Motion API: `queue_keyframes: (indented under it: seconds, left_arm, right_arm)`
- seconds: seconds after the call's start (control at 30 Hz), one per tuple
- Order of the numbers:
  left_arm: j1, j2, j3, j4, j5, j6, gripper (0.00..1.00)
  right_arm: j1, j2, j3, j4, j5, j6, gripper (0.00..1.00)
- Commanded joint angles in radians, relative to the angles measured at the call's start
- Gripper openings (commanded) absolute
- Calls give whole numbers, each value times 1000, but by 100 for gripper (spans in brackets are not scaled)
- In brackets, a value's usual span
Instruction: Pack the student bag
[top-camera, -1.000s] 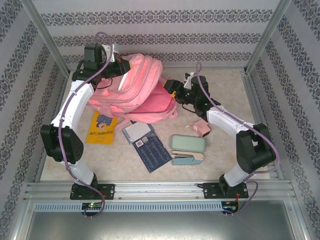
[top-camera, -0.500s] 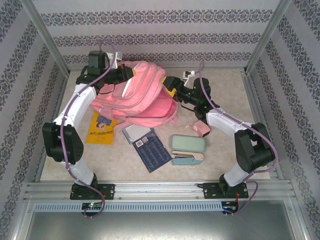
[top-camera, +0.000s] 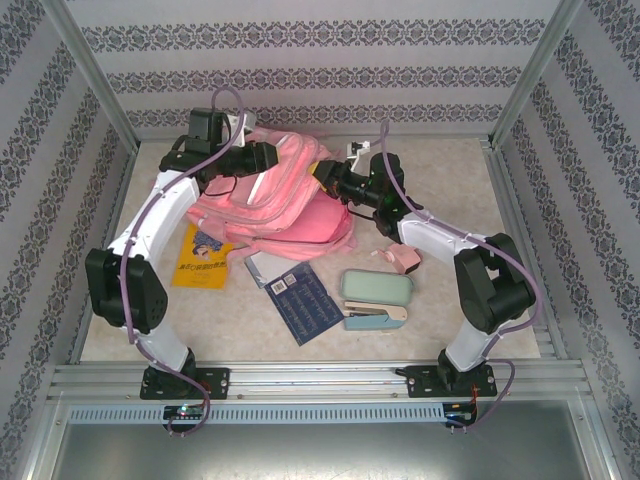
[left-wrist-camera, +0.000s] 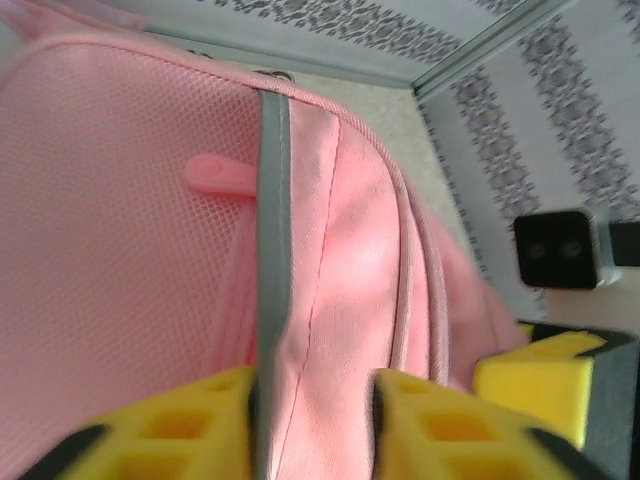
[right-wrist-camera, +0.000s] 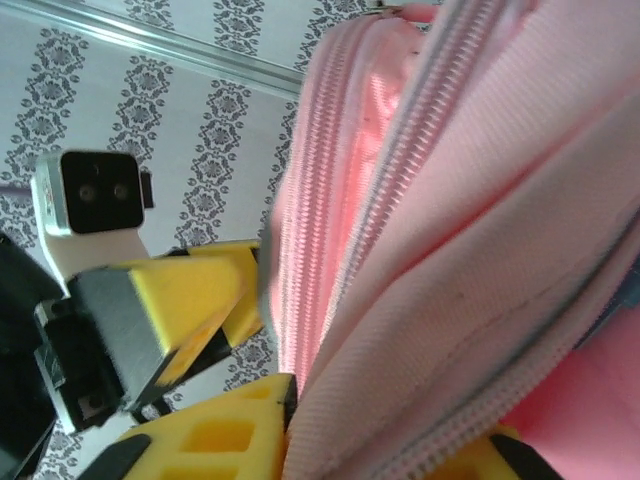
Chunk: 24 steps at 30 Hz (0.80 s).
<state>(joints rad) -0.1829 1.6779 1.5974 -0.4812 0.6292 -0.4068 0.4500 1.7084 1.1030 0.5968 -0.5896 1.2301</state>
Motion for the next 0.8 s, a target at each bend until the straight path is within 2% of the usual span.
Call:
queue_keyframes:
  seconds: [0.0,0.2,0.3,0.47,0.6,0.77]
  left_arm:
    - [-53,-80,68,-161,-145,105,45]
    - [-230,-111,101,-312,-314,264,56]
    - [-292,-129,62,-318,-385,316,60]
    - [-336,-152,2,-271,-466,353,63]
    - [-366,-165,-64,-174,-559,367,63]
    - [-386,-165,-111,-77,-588,369,69]
  right_arm:
    - [11,-21,49,46,-1,26,16]
    - [18,-24,82,16,15,63,16]
    - [18,-23,96,11,22,89,17]
    - [22,-20,121,-11,29,118,16]
    - [27,-29,107,-15,79,204,8]
    - [42,-39,123,-29,103,274,6]
